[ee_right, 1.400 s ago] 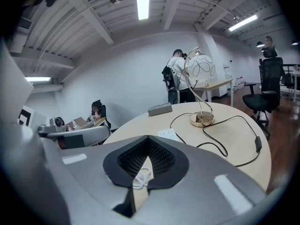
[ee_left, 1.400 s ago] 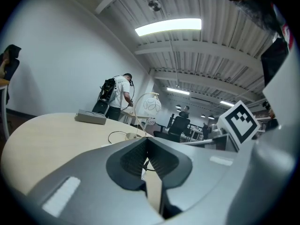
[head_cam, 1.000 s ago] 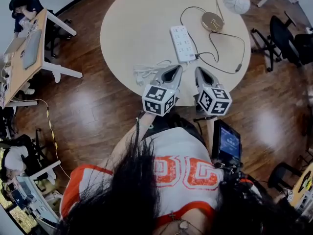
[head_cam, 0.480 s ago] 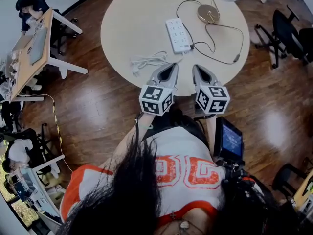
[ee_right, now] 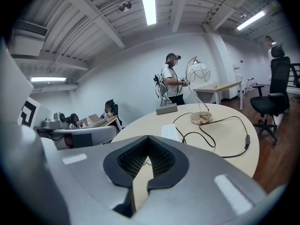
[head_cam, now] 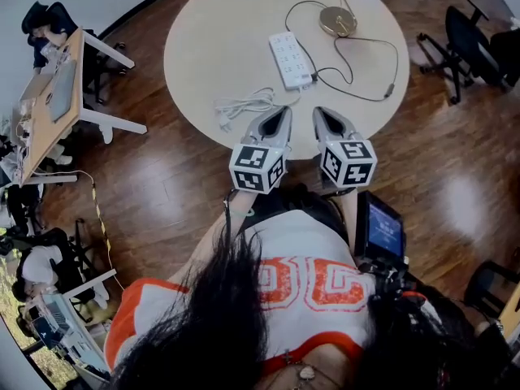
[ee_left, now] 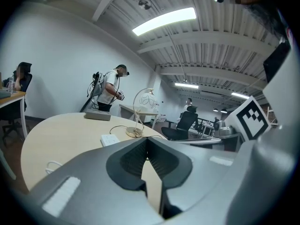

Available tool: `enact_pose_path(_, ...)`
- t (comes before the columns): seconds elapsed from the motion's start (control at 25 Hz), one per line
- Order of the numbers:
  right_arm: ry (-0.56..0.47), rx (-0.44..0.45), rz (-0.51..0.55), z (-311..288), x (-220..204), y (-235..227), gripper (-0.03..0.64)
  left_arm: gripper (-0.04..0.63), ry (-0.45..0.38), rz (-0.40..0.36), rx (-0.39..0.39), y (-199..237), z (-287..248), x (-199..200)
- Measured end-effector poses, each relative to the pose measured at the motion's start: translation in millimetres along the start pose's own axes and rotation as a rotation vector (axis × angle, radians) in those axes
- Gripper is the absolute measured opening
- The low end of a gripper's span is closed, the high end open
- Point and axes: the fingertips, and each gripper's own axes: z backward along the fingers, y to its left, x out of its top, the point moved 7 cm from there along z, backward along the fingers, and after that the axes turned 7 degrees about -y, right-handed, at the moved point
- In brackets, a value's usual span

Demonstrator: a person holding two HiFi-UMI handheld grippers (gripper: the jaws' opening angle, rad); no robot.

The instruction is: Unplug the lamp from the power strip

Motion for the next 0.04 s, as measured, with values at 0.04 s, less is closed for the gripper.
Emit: enact_pose_path(0.04,0.0,0.0,0.001,-0.7,0.3,0.3,0.0,0.0,0.001,-0.002,-0.002,0.4,-0.3,0.1)
